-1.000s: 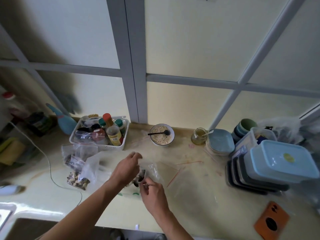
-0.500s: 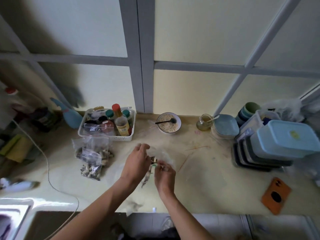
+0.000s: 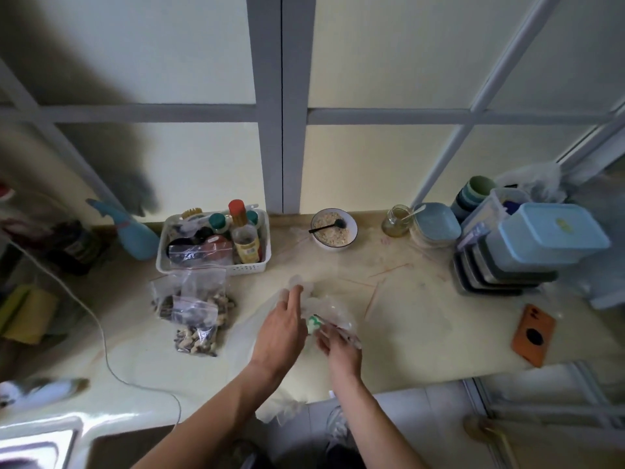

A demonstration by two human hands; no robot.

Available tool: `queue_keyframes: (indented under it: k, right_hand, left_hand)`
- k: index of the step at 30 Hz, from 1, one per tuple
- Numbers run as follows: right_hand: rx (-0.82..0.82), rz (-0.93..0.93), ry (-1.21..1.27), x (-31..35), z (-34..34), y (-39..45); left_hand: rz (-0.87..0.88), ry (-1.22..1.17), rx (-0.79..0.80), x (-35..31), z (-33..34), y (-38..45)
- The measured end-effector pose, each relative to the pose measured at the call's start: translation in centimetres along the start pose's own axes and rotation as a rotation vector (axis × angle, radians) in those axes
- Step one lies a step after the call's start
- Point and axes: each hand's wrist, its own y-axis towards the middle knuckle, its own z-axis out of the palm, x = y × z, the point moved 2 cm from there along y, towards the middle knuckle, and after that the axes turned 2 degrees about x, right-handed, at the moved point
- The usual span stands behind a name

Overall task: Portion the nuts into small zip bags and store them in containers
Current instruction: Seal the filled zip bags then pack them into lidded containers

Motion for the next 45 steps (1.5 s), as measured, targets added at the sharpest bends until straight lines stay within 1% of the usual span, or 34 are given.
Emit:
queue_keyframes:
  k: [4,7,10,12,14,17,22,24,28,31,34,39,42,45]
  right_hand:
    - [0.011,-0.037,-0.095,0.8,0.0,-0.8]
    - [0.001,-0.083,-0.199,1.8,-0.1,-1.0]
    - [-0.007,-0.145,-0.339,2.9,0.0,-1.3]
    - [-0.014,-0.179,-0.412,3.6,0.0,-1.6]
    - [-0.015,-0.211,-0.442,4.3,-0.2,-1.8]
    - [-0.01,-0.259,-0.476,5.6,-0.3,-1.9]
    - [-0.021,-0.304,-0.53,8.1,-0.7,-2.3]
    - [-0.042,-0.316,-0.563,8.7,-1.0,-2.2]
    - [-0.104,-0.347,-0.639,9.6,-1.9,-2.0]
    - [-0.141,-0.381,-0.704,10.9,-2.7,-2.5]
    - [-0.159,-0.402,-0.742,12.1,-3.7,-2.7]
    - [-0.157,-0.398,-0.727,12.4,-5.4,-2.5]
    - [-0.137,-0.397,-0.744,12.4,-6.4,-2.6]
    - [-0.135,-0.388,-0.757,12.4,-7.4,-2.8]
  left_hand:
    - [-0.038,-0.032,0.072,1.7,0.4,-0.4]
    - [-0.024,-0.07,0.089,2.6,0.7,-0.6]
    - [-0.059,-0.142,0.101,2.9,0.7,-0.6]
    - [-0.053,-0.149,0.101,2.9,0.8,-0.6]
    - [-0.068,-0.125,0.108,2.6,0.9,-0.5]
    - [-0.15,-0.102,0.103,2.4,1.1,-0.3]
    - [-0.166,-0.105,0.092,2.3,1.9,0.2]
    - [-0.124,-0.097,0.118,1.9,2.5,0.3]
    - [0.085,-0.091,0.238,1.7,4.3,-0.2]
    - [0.134,-0.07,0.245,1.1,4.9,-0.2]
    - [0.112,-0.082,0.23,0.4,5.6,-0.7]
    - [-0.007,-0.169,0.194,-0.1,7.1,-0.9]
    - [-0.046,-0.166,0.258,-0.6,8.4,-0.6]
    - [-0.068,-0.063,0.331,-1.2,9.6,-0.5]
